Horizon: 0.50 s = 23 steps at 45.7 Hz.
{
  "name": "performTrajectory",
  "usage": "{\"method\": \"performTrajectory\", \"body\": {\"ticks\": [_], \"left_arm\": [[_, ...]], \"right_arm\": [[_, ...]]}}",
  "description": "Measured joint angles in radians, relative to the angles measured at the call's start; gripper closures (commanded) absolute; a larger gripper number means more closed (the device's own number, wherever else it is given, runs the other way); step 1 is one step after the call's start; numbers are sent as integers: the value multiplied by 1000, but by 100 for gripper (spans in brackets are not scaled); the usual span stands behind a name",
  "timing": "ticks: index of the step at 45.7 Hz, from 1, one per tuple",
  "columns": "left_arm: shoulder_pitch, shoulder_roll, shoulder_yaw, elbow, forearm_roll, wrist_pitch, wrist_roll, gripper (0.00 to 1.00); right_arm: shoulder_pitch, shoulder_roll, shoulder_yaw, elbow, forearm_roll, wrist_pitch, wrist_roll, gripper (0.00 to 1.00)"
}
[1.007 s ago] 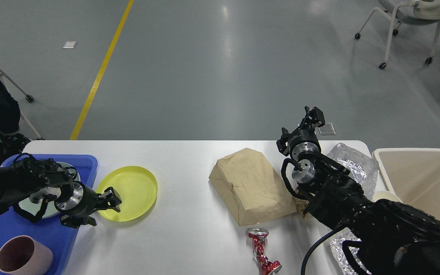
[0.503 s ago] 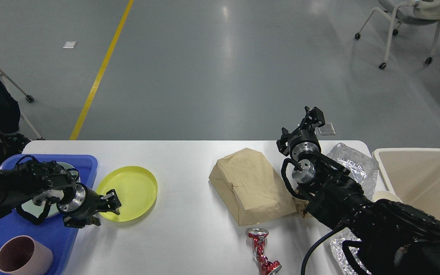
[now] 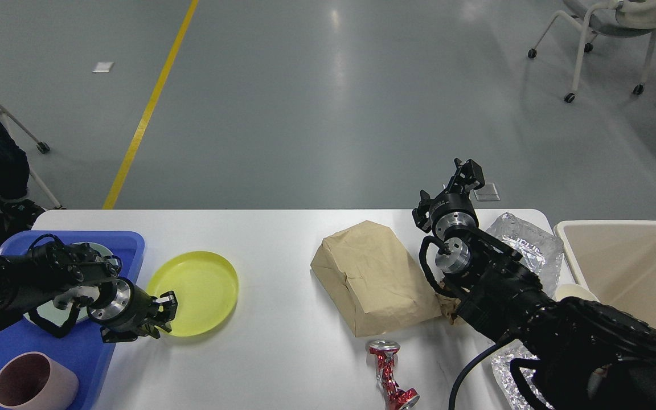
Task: Tidy desktop
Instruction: 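Grasp the yellow plate rim with the left gripper, then lift the yellow plate and lay it onto the green plate in the tray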
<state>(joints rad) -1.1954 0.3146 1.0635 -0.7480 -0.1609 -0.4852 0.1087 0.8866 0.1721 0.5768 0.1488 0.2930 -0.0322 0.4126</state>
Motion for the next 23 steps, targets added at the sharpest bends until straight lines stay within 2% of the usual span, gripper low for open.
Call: {"method": "performTrajectory", "body": {"ticks": [4,9,23], "left_arm": [[0,-1,-5,0,0,-3,21,92],[-1,-2,-6,0,0,-8,28,100],[-14,1,-3,1,3,-83,29,100]], "right_arm": [[0,0,0,0,0,0,0,0],[0,0,0,0,0,0,0,0],[0,0,0,0,0,0,0,0]]}}
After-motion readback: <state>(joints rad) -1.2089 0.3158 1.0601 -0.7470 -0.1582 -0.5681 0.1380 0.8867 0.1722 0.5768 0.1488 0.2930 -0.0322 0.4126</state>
